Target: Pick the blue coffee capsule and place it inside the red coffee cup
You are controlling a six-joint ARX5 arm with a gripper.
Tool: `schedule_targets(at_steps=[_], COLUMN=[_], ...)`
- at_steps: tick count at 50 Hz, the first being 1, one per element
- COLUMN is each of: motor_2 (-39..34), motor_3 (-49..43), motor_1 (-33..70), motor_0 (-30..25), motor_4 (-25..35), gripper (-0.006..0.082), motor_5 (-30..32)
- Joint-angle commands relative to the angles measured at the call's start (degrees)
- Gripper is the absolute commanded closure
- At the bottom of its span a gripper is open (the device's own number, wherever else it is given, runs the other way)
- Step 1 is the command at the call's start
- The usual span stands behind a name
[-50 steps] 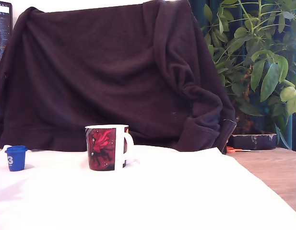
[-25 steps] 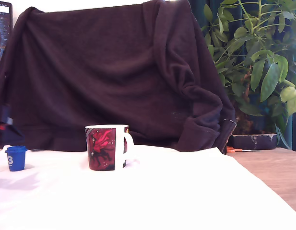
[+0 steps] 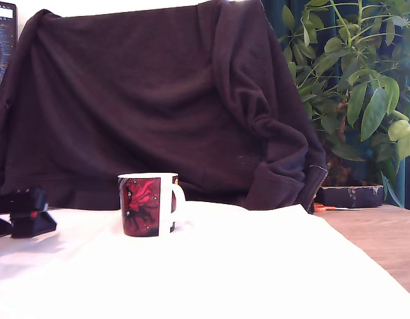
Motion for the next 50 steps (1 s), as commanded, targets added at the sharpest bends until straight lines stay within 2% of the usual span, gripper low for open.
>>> schedule_targets(at_steps=[1, 7, 13, 21, 33, 42, 50], motor_2=[0.42, 0.74, 0.74, 0.74, 0.77, 1.16, 3.1], motor_3=[0.5, 0.28, -0.5, -1.31, 2.54, 10.62, 14.78], motor_1=[1.05, 1.07, 1.07, 1.09, 1.09, 0.87, 0.85], motor_0=[0.09, 0.42, 0.74, 1.73, 2.25, 1.57, -1.4], motor_4=[-0.07, -0.55, -0.55, -0.55, -0.07, 6.25, 11.78], gripper=[0.0155, 0.0271, 0.0501, 0.0649, 0.0663, 0.0663, 0.0663], motor_5=[0.79, 1.38, 2.8, 2.82, 2.69, -6.29, -12.66])
